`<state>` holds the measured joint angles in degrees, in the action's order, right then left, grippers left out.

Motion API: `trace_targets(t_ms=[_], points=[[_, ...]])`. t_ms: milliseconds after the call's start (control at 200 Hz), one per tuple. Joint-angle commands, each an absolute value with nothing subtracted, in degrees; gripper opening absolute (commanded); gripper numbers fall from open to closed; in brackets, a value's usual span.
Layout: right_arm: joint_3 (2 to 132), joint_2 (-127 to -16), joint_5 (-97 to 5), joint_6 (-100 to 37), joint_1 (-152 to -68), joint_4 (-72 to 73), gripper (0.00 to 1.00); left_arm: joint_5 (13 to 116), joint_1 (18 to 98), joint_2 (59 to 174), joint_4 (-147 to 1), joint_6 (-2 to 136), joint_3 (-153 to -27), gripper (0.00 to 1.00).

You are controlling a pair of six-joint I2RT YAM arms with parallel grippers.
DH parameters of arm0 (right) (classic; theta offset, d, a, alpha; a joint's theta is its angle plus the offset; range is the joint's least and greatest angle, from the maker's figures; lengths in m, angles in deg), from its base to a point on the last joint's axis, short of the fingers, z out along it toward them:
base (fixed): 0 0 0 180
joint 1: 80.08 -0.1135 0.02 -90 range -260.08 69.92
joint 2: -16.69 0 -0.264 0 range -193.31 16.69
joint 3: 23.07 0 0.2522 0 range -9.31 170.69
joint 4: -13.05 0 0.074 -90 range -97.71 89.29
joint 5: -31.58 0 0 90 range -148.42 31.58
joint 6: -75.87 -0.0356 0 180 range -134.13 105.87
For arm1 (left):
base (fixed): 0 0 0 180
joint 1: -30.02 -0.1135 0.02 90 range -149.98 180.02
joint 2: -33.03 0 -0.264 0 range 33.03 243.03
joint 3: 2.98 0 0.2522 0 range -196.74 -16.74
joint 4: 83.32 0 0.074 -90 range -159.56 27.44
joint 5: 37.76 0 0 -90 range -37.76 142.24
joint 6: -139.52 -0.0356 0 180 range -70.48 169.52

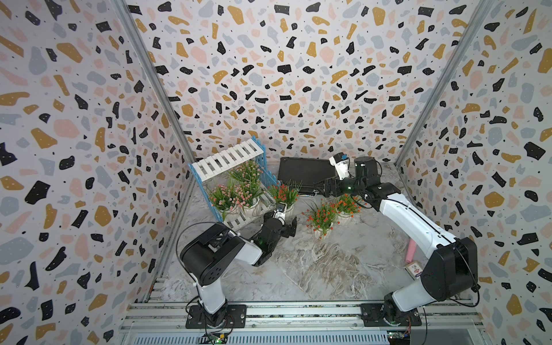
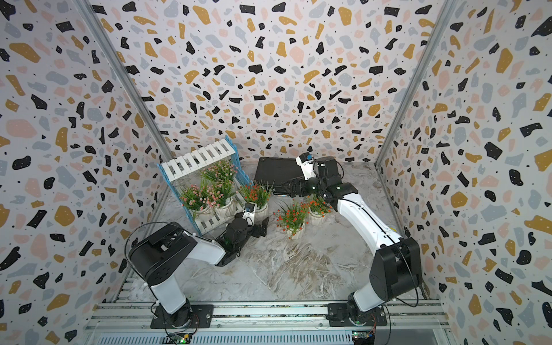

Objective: Place the baby's breath potted plants on the rack by color
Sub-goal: Pick up the baby's breath potted plant from the center of the board.

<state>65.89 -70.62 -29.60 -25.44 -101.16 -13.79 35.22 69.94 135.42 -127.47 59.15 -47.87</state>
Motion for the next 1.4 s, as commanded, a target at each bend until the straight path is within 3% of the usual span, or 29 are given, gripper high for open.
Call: trace_targets(t_ms=[0,1006,1397], points=[[65.5,-68.5,-28.2,-24.5,-100.7,-12.0,0.99,34.8,69.0,137.0,-134.7,58.3,-50.2,0.99],[60.6,-68.7,-25.5,-24.9,-100.2,-4.6,0.99,38.8,64.5,143.2,-108.9,66.5,-66.6,1.0],[58.9,-67.9,-26.1,-24.8,-100.1,-4.0,0.99,43.6,64.9,138.5,-117.1,64.3,-60.2,0.86]])
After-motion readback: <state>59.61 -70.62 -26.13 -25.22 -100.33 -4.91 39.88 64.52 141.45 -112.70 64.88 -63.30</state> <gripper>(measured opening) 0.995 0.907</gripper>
